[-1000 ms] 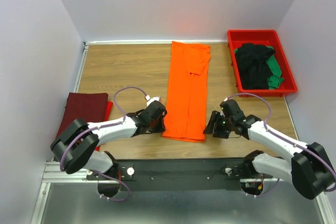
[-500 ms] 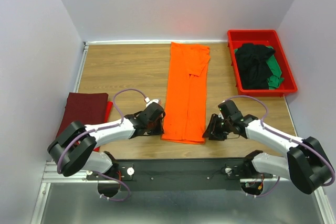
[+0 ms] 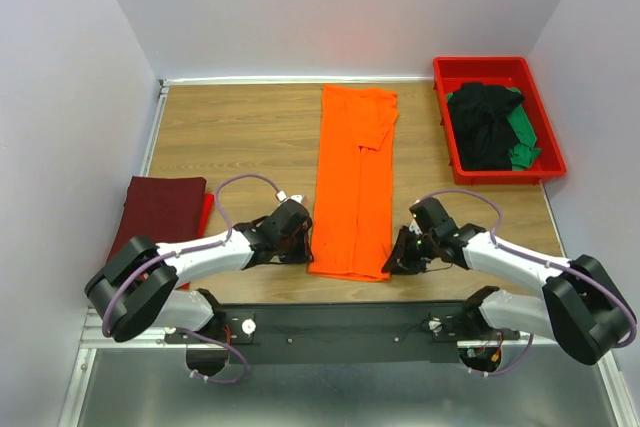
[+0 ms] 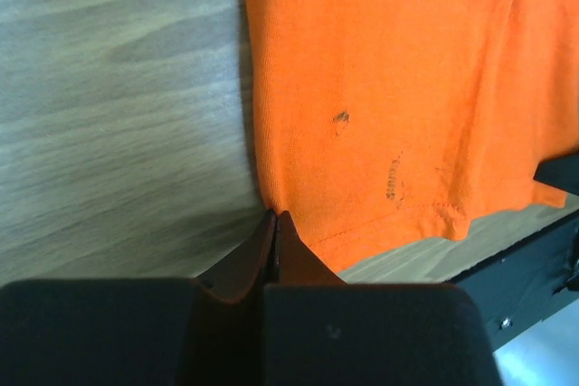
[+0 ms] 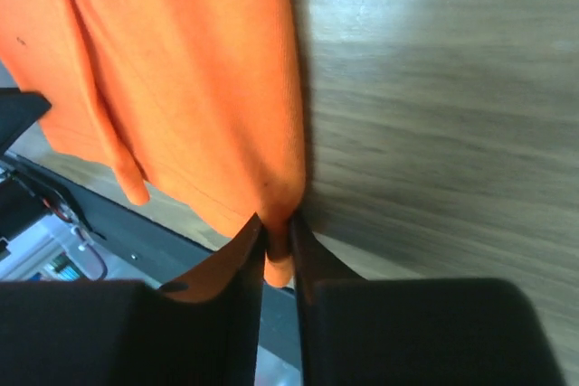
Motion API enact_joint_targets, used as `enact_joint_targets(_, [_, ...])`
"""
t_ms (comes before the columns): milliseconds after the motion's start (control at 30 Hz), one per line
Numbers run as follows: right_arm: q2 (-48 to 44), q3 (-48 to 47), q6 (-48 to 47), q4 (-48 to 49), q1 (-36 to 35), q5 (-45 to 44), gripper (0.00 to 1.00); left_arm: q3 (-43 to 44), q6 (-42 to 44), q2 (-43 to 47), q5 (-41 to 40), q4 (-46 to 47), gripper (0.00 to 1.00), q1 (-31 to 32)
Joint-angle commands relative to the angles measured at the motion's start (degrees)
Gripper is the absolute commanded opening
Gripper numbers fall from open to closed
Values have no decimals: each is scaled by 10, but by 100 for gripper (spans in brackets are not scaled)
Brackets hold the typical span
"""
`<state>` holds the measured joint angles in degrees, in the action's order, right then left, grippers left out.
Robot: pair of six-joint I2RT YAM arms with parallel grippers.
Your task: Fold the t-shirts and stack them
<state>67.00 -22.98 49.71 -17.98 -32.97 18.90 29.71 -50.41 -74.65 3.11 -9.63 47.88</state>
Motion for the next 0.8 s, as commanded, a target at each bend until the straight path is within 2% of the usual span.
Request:
enact_joint_targets(0, [-4, 25, -12, -57, -5, -6, 17, -17, 12, 11, 27, -36, 0, 12])
enact_joint_targets(100, [-20, 5, -21, -76, -5, -5, 5, -13, 15, 21, 36, -42, 0, 13])
enact_joint_targets(167, [-34, -34, -36, -105, -5, -19, 1, 3, 24, 33, 35, -55, 0, 13])
enact_joint_targets(300, [-48, -92, -57, -131, -5, -80, 1, 49, 46, 47, 7, -83, 0, 11])
enact_joint_targets(467, [15, -180, -101, -129, -5, -164, 0, 134, 87, 20, -10, -84, 0, -23])
enact_joint_targets(600, [68, -227, -130, -88, -5, -234, 0, 190, 99, -34, 7, -44, 0, -69])
enact_joint_targets(767, [123, -275, -139, -43, -4, -325, 1, 240, 94, -102, 15, -8, 0, -97])
